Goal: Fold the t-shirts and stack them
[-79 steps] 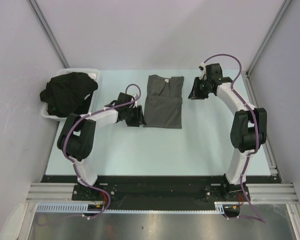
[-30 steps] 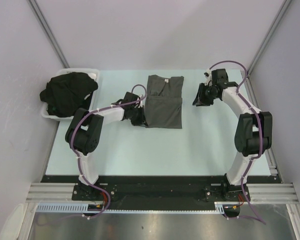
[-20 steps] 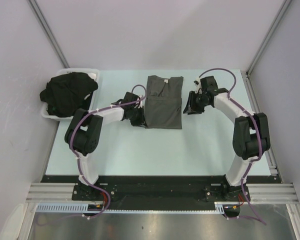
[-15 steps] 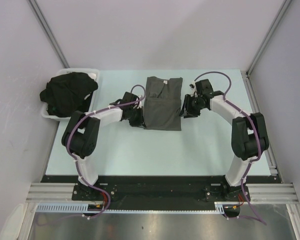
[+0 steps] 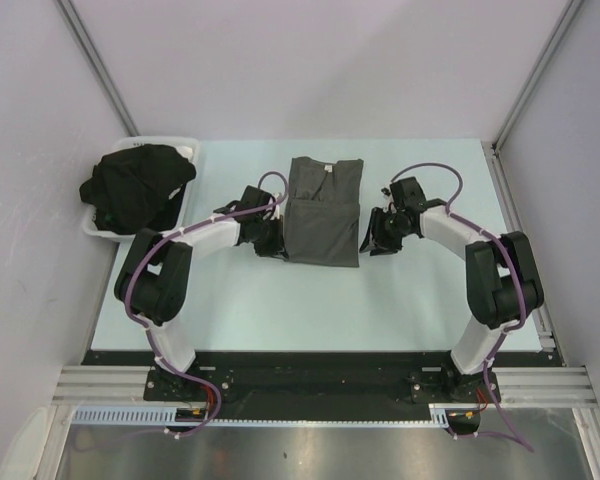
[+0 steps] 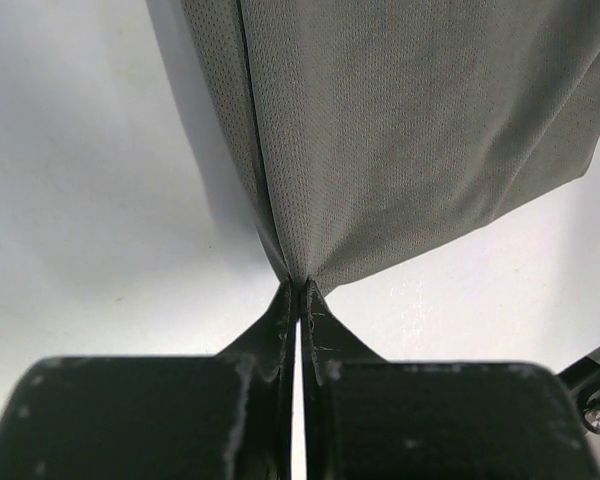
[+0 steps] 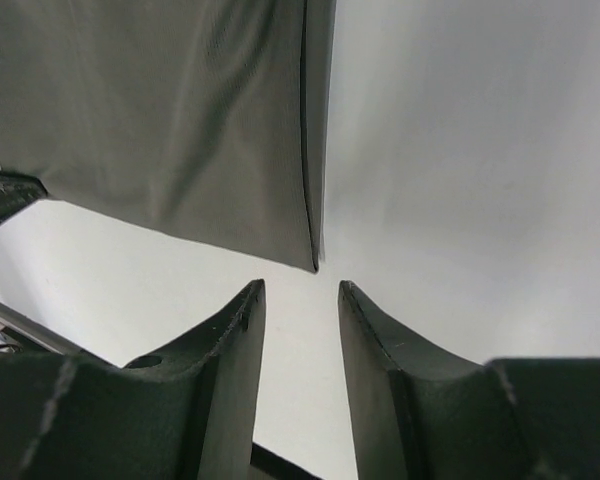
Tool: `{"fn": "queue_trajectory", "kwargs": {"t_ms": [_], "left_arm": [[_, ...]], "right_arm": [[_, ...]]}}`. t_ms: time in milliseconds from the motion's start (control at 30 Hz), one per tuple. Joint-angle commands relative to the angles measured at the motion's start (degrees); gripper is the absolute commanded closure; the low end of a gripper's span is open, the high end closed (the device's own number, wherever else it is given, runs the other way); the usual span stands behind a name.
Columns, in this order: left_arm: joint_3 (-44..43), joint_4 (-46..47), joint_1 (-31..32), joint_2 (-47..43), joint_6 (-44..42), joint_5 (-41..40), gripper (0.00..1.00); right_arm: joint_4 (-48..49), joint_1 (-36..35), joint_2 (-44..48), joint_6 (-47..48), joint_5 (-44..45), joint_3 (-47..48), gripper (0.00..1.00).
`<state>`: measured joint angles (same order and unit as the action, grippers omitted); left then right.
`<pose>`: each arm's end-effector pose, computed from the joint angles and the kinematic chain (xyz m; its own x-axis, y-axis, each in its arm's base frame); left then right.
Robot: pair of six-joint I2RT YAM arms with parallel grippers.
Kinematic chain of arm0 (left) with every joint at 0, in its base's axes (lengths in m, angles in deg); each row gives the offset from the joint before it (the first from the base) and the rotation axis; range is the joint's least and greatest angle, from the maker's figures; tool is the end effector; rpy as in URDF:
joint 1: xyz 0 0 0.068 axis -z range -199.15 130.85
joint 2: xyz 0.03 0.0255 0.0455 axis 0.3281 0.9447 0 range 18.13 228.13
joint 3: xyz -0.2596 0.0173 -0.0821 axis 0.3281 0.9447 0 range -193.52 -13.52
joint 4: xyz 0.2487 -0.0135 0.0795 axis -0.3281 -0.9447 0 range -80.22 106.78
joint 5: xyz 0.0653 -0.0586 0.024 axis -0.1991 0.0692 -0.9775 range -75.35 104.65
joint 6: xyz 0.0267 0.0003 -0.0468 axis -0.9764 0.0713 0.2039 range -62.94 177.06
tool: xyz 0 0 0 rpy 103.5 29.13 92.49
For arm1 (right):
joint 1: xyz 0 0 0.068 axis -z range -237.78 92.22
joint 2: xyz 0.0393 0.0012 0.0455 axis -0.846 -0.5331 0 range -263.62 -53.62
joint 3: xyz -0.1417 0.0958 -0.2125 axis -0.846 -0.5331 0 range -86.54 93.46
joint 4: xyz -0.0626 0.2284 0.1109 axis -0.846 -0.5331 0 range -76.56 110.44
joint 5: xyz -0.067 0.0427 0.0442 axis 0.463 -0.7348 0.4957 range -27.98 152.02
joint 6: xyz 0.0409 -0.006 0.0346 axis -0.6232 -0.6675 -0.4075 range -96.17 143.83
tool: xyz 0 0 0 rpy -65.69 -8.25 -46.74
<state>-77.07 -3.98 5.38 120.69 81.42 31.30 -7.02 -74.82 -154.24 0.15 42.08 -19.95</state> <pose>0.3233 -0.1587 0.1702 -0.9342 -0.0080 -0.3566 0.1577 0.8874 -0.4332 0.3374 0.1160 0.1911 -0.9426 0.1061 -0.3167 -0.0573 0.8828 0.4662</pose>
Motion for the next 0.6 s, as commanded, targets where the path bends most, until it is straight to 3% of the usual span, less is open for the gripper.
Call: {"fn": "queue_trajectory", "kwargs": {"t_ms": [0,567], "left_arm": [[0.01,-0.43,0.43,-3.07,-1.07,-0.47,1.00],[0.09,-1.22,0.60,-4.21,-1.07,-0.38,1.00]], "right_arm": [[2.94,-0.89,4.64,-2.07,0.61,-2.86,0.59],[6.72,-3.70,5.43,-4.09,2.10,-8.66,0.59]]}}
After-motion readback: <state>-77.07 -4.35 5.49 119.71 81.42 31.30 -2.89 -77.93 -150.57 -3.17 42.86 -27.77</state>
